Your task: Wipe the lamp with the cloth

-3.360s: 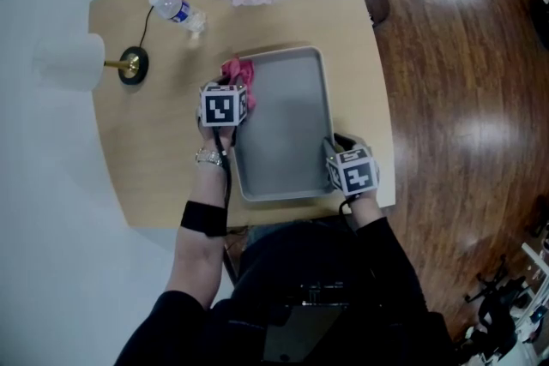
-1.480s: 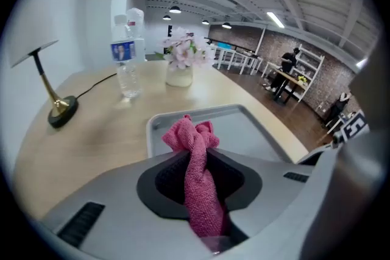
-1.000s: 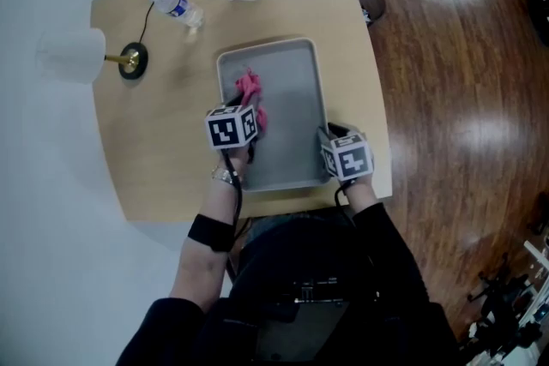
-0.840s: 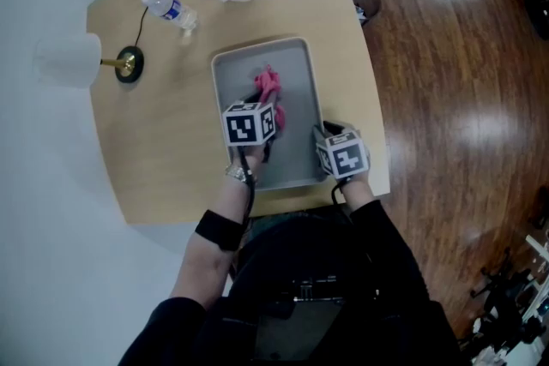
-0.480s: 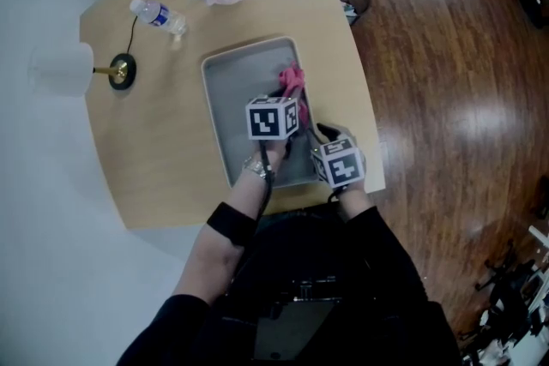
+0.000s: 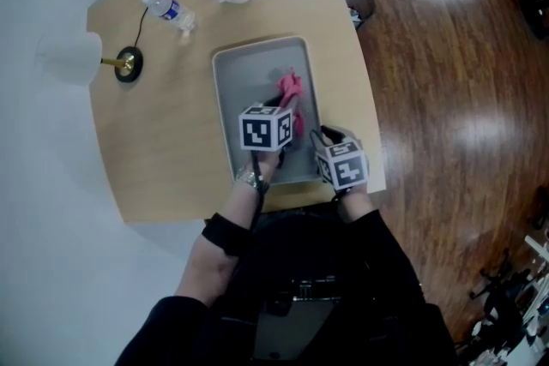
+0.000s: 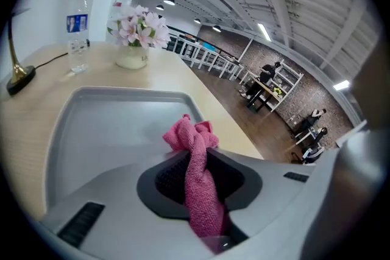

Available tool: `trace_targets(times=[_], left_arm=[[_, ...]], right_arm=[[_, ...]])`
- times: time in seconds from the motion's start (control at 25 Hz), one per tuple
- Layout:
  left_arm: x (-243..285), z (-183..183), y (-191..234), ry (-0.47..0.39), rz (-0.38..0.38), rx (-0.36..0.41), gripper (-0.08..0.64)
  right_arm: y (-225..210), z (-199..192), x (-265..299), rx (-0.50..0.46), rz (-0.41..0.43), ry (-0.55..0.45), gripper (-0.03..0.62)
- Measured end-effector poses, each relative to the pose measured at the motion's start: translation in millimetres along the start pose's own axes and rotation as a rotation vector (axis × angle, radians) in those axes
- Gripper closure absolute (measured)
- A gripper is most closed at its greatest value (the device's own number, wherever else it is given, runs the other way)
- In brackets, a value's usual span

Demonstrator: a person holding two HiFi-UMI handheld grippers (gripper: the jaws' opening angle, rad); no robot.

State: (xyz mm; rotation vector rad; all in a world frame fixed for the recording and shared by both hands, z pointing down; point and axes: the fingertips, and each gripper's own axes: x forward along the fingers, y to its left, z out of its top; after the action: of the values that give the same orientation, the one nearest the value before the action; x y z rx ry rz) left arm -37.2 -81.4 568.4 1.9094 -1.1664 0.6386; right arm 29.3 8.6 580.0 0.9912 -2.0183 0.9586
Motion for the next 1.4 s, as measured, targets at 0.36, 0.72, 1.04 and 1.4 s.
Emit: trace_targets(times=[0.36,0.72,1.04,1.4], left_arm=[[-92,-63,122,0.042,0.215,-0.037,0.474],[-85,-76,127,0.046,0.22,-0.105,0.472],[-33,-64,33,0.055,0.024,-0.097,0.474],[15,-62,-56,0.102,-0.126,-0.031,0.474]], right_arm=[[3,-2,6,-0.042,-0.045,0.023,0.488],[7,-10,1,-0.017,-0.054,0.024,0.488],[38,-21,1,-0.004,0.049,0.019,0.488],[8,-35,-25,-0.005,-0.053,0.013,0.488]])
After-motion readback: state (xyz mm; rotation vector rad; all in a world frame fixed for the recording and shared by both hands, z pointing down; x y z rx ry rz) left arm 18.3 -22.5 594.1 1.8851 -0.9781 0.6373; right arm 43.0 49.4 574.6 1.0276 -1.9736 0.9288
